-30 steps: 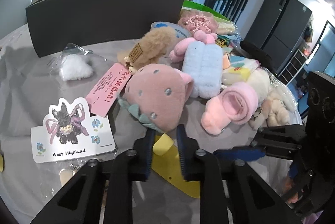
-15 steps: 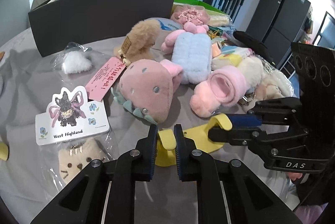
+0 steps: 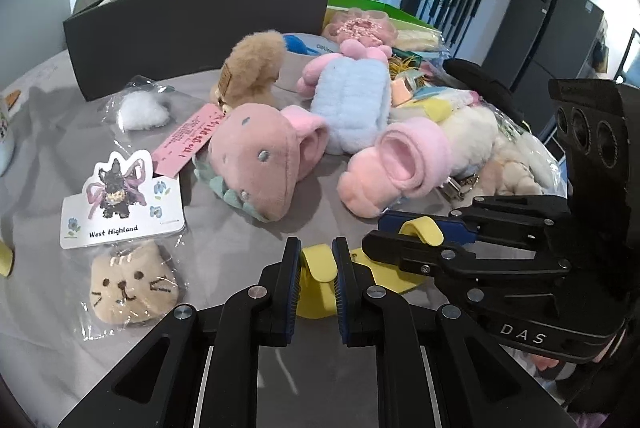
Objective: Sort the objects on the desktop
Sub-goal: 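Close both grippers on the yellow hook holder, then lift the yellow hook holder and carry it with both grippers to the dark box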
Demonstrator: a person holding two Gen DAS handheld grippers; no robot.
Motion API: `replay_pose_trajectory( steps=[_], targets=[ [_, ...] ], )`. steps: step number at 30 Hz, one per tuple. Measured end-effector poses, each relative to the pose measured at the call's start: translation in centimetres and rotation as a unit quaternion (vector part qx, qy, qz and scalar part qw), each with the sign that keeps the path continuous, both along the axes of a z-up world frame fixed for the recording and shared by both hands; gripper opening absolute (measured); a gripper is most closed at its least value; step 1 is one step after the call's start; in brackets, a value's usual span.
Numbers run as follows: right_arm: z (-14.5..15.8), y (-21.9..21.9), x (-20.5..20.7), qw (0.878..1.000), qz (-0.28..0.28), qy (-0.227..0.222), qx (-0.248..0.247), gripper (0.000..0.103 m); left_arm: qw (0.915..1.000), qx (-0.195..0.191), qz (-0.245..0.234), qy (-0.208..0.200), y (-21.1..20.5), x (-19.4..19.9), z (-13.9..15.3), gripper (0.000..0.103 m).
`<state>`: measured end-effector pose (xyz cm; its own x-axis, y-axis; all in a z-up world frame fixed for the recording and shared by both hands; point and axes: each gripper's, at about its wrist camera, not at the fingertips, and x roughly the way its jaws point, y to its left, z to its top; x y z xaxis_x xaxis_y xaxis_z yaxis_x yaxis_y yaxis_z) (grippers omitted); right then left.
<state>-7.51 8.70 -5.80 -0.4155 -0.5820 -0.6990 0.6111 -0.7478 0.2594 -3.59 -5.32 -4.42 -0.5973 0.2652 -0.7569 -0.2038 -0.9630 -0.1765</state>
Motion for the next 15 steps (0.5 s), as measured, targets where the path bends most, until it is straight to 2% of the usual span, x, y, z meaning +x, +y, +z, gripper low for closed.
replay_pose_trajectory(
  steps=[5,15],
  targets=[
    [0.4,0.4,0.1,1.000,-0.017,0.011,0.003,0.016,1.0000,0.005,-0.003,0.006,0.3,0.3,0.4,0.014],
    [2.5,0.0,0.8,0.999,-0.014,0.033,-0.006,0.015,0.9993,0.012,0.002,0.034,-0.4,0.9,2.5,0.014]
  ],
)
